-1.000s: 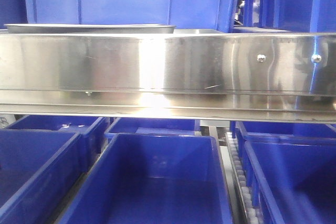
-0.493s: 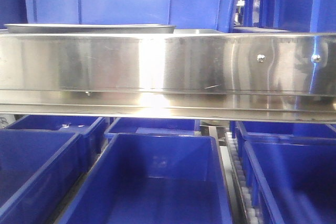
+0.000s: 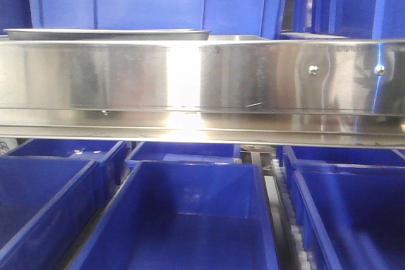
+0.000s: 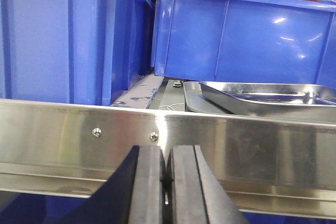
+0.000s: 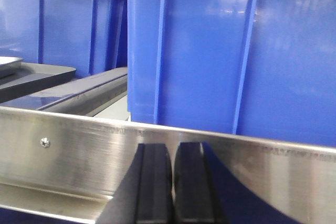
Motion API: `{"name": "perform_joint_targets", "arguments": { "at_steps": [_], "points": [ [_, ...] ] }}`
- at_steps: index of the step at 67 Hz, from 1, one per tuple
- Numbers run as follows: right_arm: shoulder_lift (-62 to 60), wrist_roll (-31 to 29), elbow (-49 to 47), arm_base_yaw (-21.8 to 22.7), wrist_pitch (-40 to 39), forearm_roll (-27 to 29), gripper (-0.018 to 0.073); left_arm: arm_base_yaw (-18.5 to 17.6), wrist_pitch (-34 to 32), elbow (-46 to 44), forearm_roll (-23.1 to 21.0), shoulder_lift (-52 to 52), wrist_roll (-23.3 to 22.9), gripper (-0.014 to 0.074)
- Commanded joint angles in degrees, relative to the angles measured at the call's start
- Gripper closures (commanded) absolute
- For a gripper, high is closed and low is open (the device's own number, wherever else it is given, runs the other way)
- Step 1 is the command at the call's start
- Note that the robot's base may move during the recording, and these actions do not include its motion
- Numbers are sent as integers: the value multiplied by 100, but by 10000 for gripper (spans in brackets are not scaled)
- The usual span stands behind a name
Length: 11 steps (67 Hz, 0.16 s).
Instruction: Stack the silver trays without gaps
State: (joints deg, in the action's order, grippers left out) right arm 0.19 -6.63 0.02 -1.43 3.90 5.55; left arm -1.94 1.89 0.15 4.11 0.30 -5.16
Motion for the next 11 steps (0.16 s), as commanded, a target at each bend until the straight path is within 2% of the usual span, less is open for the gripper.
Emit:
{"name": "perform_joint_targets", "arguments": {
  "at_steps": [1, 11],
  "points": [
    [-19, -4, -2, 30, -87, -53, 582, -36, -126, -15, 16, -30, 6, 605],
    [-19, -4, -2, 30, -87, -53, 582, -36, -126, -15, 16, -30, 6, 605]
  ]
}}
